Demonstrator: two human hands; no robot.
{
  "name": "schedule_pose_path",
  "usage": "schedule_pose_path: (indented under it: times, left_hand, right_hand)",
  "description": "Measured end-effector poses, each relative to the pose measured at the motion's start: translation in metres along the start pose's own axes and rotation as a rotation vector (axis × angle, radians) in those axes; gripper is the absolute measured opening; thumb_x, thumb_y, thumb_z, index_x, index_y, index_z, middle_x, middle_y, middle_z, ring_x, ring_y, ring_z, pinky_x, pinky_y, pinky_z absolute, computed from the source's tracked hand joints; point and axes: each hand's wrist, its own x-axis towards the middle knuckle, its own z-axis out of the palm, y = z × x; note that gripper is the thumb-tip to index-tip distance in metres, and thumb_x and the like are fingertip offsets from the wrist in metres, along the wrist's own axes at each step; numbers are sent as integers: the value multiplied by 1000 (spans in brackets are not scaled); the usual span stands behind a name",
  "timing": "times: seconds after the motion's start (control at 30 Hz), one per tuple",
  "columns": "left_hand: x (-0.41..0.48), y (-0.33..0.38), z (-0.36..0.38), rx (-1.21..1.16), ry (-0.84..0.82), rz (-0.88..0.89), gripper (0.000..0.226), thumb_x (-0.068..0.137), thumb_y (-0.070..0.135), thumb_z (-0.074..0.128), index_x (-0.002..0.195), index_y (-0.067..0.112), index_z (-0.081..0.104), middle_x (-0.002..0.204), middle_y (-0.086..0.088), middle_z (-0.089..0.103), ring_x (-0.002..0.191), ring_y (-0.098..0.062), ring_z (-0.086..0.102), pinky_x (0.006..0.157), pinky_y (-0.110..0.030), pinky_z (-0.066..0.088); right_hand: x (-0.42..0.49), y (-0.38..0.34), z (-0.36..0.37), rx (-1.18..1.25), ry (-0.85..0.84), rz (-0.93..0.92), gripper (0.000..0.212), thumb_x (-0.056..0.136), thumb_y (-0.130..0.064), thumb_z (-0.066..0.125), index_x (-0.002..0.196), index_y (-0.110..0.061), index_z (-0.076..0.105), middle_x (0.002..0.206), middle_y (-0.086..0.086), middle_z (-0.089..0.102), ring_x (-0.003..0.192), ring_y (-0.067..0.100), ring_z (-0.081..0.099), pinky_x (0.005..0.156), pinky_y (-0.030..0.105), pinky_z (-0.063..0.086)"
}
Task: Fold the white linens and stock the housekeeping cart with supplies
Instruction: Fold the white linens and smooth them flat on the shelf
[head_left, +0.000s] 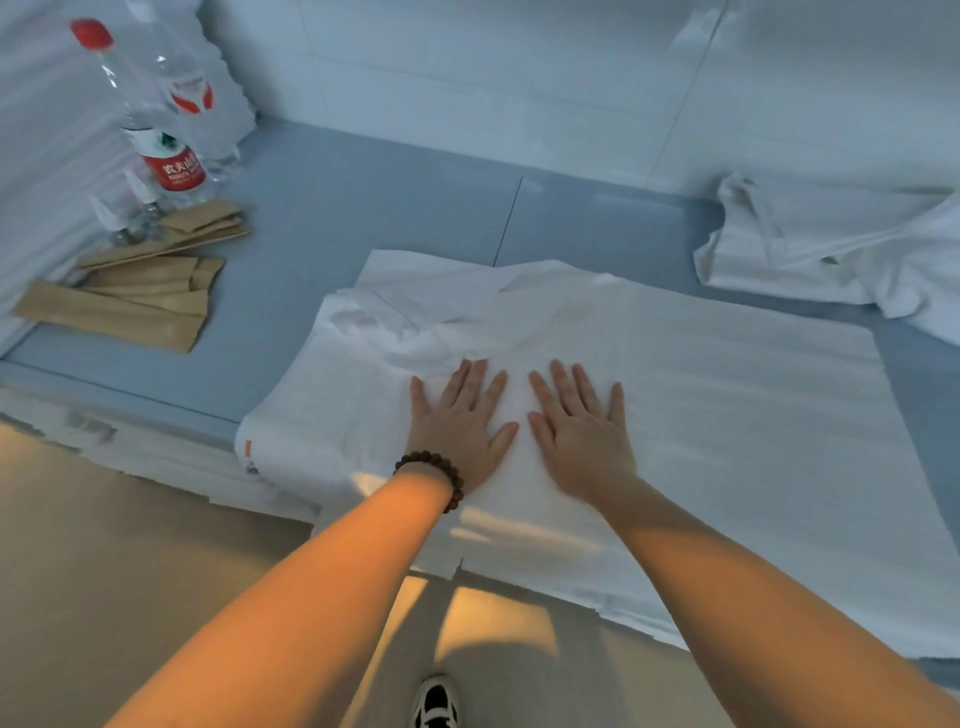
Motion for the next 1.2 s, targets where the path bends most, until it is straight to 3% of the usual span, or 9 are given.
schedule_pose_path:
  times: [0.1,0.27,0.4,0.47,0.67,0.77,0.87,1.03,1.2]
  left_hand:
    - [-17,5,3,-27,4,-1,69,90,60,3,153,31,1,161,3,-4,147,-14,-7,110,-64,-2]
    - [-26,-7,-6,-19,100,-25,64,93,55,26,150,27,25,156,-5,24,141,-27,22,111,-54,15]
    - [3,-37,-19,-13,66,-47,64,93,57,29,150,30,21,155,6,28,141,-21,22,113,-58,5]
    - [22,-50,-23,-15,9,-55,65,94,61,24,151,33,15,156,7,25,144,-19,17,113,-59,-5]
    - [80,-79,-30,-16,-42,-58,71,88,70,15,150,39,2,160,4,14,145,-24,15,115,-55,12]
    - [99,-88,-31,117,-29,-74,69,85,71,3,147,44,-10,161,8,-8,147,-24,-4,108,-68,-1]
    - [110,-93,-33,114,-17,-148,69,85,71,1,148,44,-10,161,7,-11,146,-27,-13,107,-68,-8]
    - [95,-77,-28,117,59,-176,70,89,62,0,152,30,-7,160,-5,-13,146,-30,-16,107,-66,-14]
    - [66,-74,-17,60,57,-158,79,78,69,-8,150,35,-11,159,-4,-17,144,-28,-21,108,-61,-19]
  right_hand:
    - [-11,-2,2,-10,-5,-9,55,99,-49,11,151,-37,-3,160,-9,-7,147,13,-12,117,53,-5]
    - [-13,-7,-4,-7,-23,12,55,98,-50,13,151,-39,0,161,-10,-3,147,13,-8,117,53,-4]
    - [7,-18,-8,7,-17,-13,55,99,-50,19,151,-37,8,161,-8,2,148,14,-3,116,54,-7]
    - [25,-24,-11,9,-18,-55,55,99,-50,19,151,-37,9,161,-9,1,147,14,-4,116,54,-8]
    - [64,-23,-8,-57,-49,-151,59,93,-58,2,149,-42,-6,159,-11,-12,146,14,-14,115,56,-9]
    - [64,-21,-3,-68,-26,-153,62,90,-60,-5,149,-43,-6,159,-11,-11,146,14,-15,115,56,-9]
    - [66,-21,-1,-70,-14,-145,63,88,-61,-8,149,-43,-5,159,-12,-10,146,14,-16,115,55,-11]
    - [66,-20,-3,-72,-36,-135,61,89,-61,-5,148,-45,-8,159,-13,-10,146,12,-15,115,54,-10]
    - [91,-36,-17,-10,7,-150,53,98,-53,20,149,-42,12,159,-8,10,147,14,4,115,58,-2]
